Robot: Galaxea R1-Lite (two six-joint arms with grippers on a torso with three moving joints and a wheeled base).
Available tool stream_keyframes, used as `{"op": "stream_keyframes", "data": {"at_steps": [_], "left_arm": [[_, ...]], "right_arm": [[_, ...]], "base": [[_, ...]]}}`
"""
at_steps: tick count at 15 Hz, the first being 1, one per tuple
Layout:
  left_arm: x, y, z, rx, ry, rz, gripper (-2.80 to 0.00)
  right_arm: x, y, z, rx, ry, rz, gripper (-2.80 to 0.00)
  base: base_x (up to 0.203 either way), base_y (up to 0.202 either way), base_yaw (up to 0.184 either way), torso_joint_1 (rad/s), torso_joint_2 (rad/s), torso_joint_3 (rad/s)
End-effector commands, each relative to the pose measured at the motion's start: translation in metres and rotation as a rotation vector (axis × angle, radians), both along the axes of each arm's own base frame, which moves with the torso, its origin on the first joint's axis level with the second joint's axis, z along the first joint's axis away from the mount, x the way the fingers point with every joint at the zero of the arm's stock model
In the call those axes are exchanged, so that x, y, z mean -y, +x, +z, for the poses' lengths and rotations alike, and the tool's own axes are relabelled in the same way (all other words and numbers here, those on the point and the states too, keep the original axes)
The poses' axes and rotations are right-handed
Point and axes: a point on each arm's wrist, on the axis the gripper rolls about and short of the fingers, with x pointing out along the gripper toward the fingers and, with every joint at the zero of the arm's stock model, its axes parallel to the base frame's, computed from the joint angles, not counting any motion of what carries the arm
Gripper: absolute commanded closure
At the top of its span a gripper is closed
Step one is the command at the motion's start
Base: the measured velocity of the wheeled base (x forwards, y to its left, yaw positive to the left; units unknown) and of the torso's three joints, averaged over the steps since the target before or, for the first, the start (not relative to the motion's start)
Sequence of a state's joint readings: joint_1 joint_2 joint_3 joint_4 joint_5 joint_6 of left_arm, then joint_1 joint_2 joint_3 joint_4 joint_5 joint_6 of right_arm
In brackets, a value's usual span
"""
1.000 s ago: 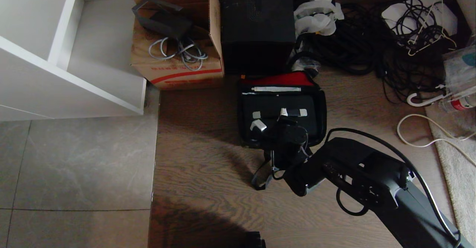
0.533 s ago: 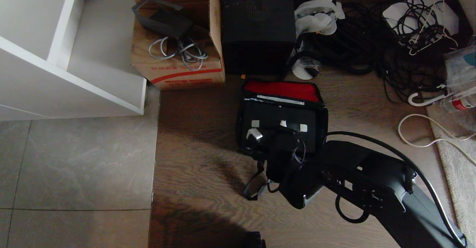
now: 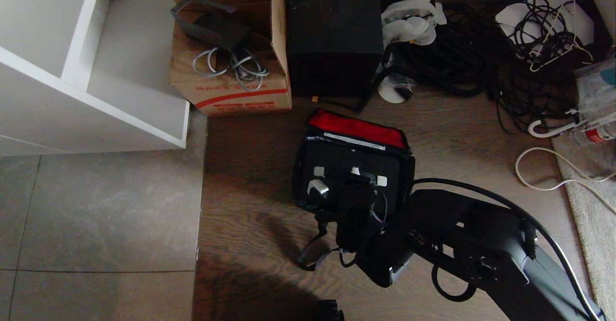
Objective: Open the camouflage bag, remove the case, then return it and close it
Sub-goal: Grip the handle
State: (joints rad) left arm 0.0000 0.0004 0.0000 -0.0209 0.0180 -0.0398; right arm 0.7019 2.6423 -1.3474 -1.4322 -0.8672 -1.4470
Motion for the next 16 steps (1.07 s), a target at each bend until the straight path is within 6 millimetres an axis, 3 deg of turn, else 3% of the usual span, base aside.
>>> {"op": "stream_keyframes", "data": {"at_steps": [1, 4, 5, 10, 16], "left_arm": [[0.0, 0.001, -0.003, -0.007, 0.0, 0.0, 0.0], [0.0, 0.001, -0.003, -0.008, 0.0, 0.0, 0.0], [0.0, 0.001, -0.003, -0.007, -0.001, 0.0, 0.0], [0.0, 0.001, -0.003, -0.008, 0.0, 0.0, 0.0], [0.0, 0.001, -0.003, -0.008, -0.002, 0.0, 0.0]], "right_arm": [[0.0, 0.0, -0.01, -0.01, -0.01, -0.007, 0.0], [0.0, 0.001, -0.012, -0.019, -0.009, -0.007, 0.0], [0.001, 0.0, -0.014, -0.024, -0.019, -0.006, -2.8], [0.0, 0.004, -0.024, -0.033, -0.033, -0.009, -2.8], [0.003, 0.029, -0.02, 0.006, -0.034, -0.037, -2.8]], "base": [[0.0, 0.0, 0.0, 0.0, 0.0, 0.0], [0.0, 0.0, 0.0, 0.0, 0.0, 0.0], [0.0, 0.0, 0.0, 0.0, 0.0, 0.0], [0.0, 0.0, 0.0, 0.0, 0.0, 0.0], [0.0, 0.0, 0.0, 0.0, 0.0, 0.0]]}}
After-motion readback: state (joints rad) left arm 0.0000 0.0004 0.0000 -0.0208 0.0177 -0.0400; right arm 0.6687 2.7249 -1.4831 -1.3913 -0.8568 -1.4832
